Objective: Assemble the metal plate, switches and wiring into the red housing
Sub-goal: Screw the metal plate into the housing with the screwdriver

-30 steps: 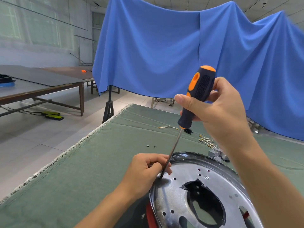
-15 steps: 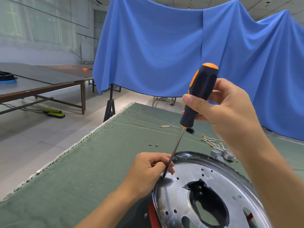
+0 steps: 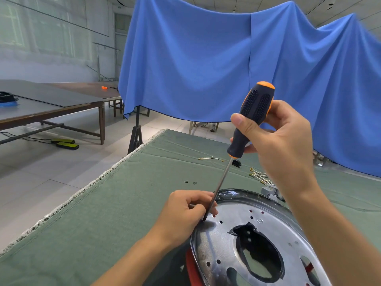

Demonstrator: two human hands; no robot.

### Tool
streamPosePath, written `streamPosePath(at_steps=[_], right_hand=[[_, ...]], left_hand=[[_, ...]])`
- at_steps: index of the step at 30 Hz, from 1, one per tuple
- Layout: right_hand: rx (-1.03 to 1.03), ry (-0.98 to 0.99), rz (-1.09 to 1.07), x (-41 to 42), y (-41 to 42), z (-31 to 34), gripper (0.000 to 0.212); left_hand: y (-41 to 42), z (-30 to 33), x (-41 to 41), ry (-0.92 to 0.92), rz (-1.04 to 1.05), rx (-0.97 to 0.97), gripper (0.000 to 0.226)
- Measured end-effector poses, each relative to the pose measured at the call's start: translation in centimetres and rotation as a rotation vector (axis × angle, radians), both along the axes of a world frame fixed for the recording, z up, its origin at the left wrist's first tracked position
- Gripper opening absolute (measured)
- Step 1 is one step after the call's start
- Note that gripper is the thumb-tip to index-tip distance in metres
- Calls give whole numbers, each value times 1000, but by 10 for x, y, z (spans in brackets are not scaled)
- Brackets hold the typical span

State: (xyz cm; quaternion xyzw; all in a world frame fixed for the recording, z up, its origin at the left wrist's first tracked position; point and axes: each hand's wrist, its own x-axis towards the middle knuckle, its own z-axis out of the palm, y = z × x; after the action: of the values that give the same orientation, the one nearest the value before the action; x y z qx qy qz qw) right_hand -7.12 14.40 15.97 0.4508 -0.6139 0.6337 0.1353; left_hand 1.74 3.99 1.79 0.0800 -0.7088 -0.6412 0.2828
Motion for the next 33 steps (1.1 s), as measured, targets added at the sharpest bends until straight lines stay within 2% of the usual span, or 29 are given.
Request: streamPosePath(at_steps=[2,5,7,12,16,18,20,22,25,29,31,32,33], right_hand=[[-11,7,1,-1,-3,-1,20],[-35,11,-7,0,-11,-3,17],[-77,17,-42,2,-18,-6,20],[-143,66,-64,8,-26,-16,23],[-250,68,-20,10,-26,-9,24],[-234,66,-13,10,-25,-6,24],[-193,42,-31,9,-22,-8,23],[-173,16,-72,6,-16,-11,21],[-108,-37,-98,-3,-1,-12,21],[-7,-294,98,-17,24,-7,12],[42,-376,200,-22,39,-1,5],[60,-412,271,-23,47,3,6],[62,-449,371,-27,55,6,17]], left_hand=[[0,-1,0,-13,-8,13,30],[0,-2,0,-29,-25,29,34],[-2,-2,0,-44,-15,-49,33],[-6,2,-2,-92,13,-242,10],[-6,8,-2,-80,136,-458,13],[-6,10,-2,-87,170,-494,13],[-6,8,-1,-98,148,-443,12],[-3,5,0,-78,108,-313,12],[0,4,0,-66,116,-214,27],[-7,2,-6,-184,160,-218,39],[-8,3,-7,-273,98,-150,32],[-9,4,-8,-316,71,-118,25],[-8,6,-8,-362,48,-87,18]])
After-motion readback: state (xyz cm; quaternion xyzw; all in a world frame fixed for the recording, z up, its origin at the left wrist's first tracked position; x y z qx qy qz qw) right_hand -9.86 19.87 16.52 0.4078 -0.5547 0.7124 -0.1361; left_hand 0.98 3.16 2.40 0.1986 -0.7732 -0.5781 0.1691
